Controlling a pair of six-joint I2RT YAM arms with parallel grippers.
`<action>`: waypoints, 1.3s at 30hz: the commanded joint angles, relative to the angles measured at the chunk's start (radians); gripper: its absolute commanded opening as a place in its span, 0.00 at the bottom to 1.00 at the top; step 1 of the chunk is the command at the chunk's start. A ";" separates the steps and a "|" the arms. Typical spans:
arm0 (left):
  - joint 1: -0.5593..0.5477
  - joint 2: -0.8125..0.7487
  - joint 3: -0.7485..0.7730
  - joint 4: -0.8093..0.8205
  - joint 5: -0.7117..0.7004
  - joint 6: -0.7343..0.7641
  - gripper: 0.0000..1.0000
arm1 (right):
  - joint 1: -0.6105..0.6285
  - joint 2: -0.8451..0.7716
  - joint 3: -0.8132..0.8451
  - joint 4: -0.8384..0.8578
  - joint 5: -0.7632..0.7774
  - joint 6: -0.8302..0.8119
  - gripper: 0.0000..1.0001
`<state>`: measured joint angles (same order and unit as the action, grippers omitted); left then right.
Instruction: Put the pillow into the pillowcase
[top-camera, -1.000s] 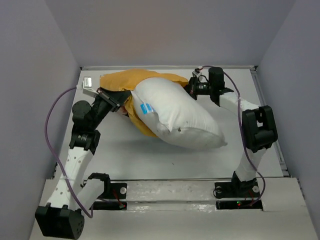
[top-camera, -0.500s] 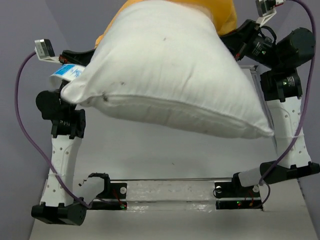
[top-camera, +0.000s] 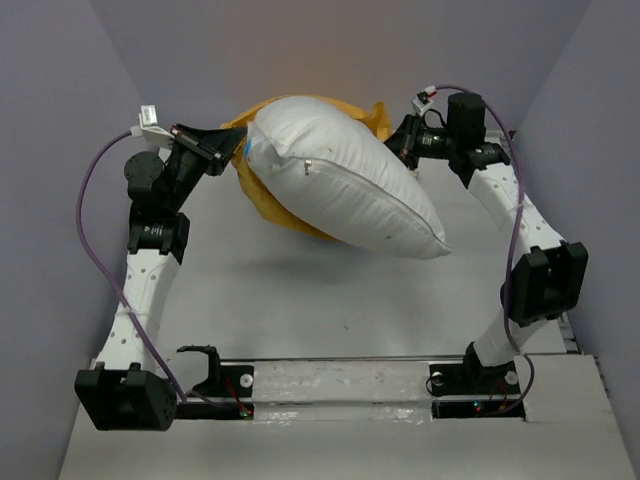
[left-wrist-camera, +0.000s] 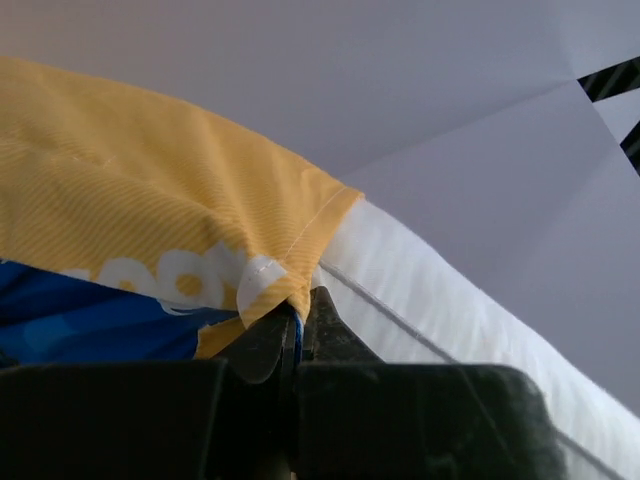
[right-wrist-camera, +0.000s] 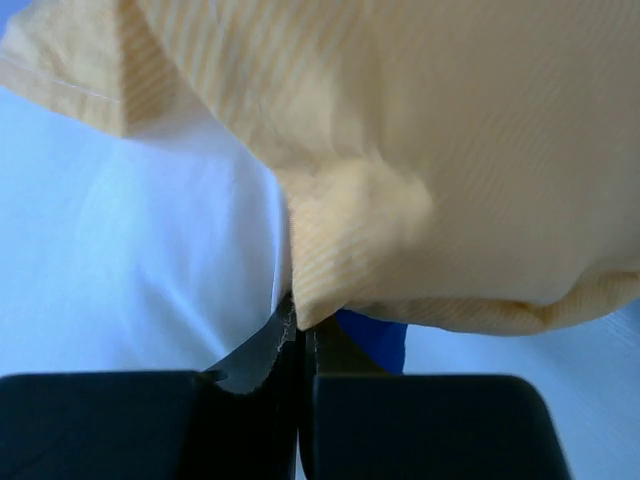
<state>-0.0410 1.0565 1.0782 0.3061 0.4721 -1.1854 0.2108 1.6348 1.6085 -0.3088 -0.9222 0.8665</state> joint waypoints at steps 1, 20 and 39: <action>-0.006 0.077 -0.129 0.446 0.168 -0.142 0.00 | 0.084 0.145 0.050 -0.077 -0.150 -0.139 0.00; 0.148 -0.009 -0.082 0.513 0.121 -0.263 0.00 | 0.038 0.234 0.069 0.495 -0.316 0.253 0.00; 0.173 -0.140 0.352 -0.025 0.022 0.161 0.00 | -0.080 -0.027 0.774 -0.167 -0.066 -0.004 0.00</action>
<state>0.1223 0.9623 1.2930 0.2588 0.5667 -1.1454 0.1528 1.6745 2.0995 -0.2558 -1.1332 1.0084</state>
